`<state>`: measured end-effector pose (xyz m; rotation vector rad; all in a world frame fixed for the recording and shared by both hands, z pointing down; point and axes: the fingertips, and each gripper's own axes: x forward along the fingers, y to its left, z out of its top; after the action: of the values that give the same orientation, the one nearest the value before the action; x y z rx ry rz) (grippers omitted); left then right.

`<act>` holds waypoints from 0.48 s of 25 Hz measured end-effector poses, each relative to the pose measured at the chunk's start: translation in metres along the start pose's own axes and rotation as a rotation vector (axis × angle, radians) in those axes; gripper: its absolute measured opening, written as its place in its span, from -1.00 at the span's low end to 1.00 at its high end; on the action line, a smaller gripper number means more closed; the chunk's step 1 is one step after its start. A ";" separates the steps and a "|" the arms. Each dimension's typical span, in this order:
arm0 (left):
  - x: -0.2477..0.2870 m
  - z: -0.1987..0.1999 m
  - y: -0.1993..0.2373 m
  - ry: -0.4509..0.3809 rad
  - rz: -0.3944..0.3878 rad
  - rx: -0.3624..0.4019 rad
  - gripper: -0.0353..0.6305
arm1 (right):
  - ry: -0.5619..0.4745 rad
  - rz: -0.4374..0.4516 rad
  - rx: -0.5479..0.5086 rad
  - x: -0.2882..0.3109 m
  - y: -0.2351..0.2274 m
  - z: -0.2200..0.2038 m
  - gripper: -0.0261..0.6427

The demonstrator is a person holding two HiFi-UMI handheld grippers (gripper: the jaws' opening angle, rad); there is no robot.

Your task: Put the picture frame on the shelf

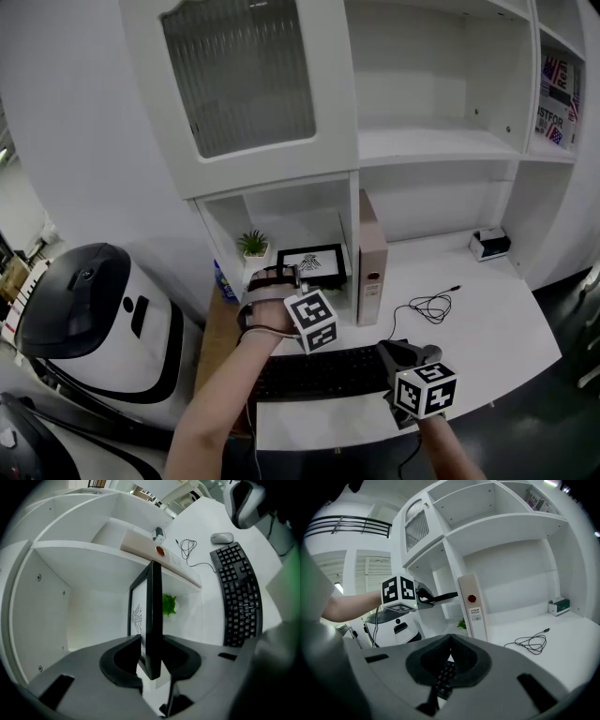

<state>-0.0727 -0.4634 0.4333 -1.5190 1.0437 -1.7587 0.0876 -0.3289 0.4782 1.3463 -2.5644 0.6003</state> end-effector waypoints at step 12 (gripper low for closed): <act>0.010 0.004 -0.001 0.047 -0.032 -0.027 -0.52 | 0.002 -0.008 0.011 -0.002 -0.009 -0.001 -0.92</act>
<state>-0.0708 -0.4716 0.4396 -1.5254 1.0762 -1.8177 0.0956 -0.3319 0.4804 1.3586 -2.5560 0.6156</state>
